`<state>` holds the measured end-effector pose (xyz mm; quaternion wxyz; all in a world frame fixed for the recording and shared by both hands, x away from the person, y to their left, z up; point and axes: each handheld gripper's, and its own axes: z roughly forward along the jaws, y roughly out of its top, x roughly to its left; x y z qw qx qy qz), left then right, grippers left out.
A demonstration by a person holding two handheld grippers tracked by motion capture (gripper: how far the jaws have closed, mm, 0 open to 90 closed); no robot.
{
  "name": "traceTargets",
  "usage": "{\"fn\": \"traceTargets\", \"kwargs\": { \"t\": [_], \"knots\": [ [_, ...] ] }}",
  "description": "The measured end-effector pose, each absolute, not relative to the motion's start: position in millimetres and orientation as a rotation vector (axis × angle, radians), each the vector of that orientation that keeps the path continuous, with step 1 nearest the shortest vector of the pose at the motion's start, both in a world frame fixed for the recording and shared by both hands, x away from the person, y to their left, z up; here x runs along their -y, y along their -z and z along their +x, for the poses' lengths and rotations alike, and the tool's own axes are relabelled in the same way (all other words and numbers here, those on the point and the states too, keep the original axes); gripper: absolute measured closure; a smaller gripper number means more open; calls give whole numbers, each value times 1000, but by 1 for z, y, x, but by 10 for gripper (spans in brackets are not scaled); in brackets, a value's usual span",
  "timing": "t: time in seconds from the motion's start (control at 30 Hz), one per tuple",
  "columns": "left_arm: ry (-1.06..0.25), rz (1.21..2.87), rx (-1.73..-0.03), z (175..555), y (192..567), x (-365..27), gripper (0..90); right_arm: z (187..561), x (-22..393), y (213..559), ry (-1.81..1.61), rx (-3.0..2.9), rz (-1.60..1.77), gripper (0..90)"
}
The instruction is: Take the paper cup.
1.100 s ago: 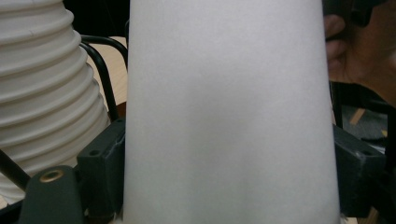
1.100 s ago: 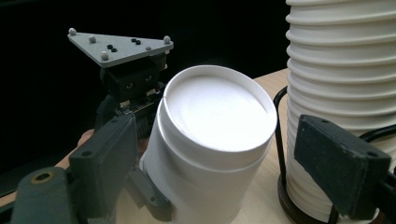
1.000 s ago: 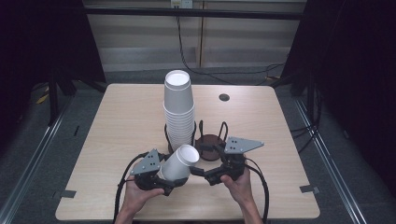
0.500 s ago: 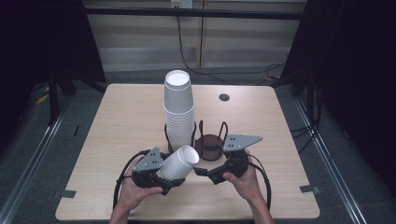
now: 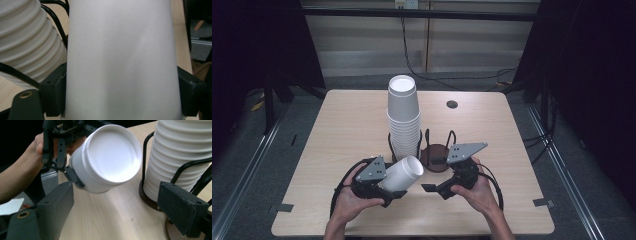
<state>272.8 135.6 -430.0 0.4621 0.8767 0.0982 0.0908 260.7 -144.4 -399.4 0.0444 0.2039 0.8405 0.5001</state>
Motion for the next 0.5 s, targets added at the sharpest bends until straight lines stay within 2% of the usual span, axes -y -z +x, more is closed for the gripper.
{"fn": "traceTargets", "kwargs": {
  "t": [0.5],
  "knots": [
    [-208,2251,-165,273,423,-127,162,256,144,406,-1391,-2671,593,142]
  ]
}}
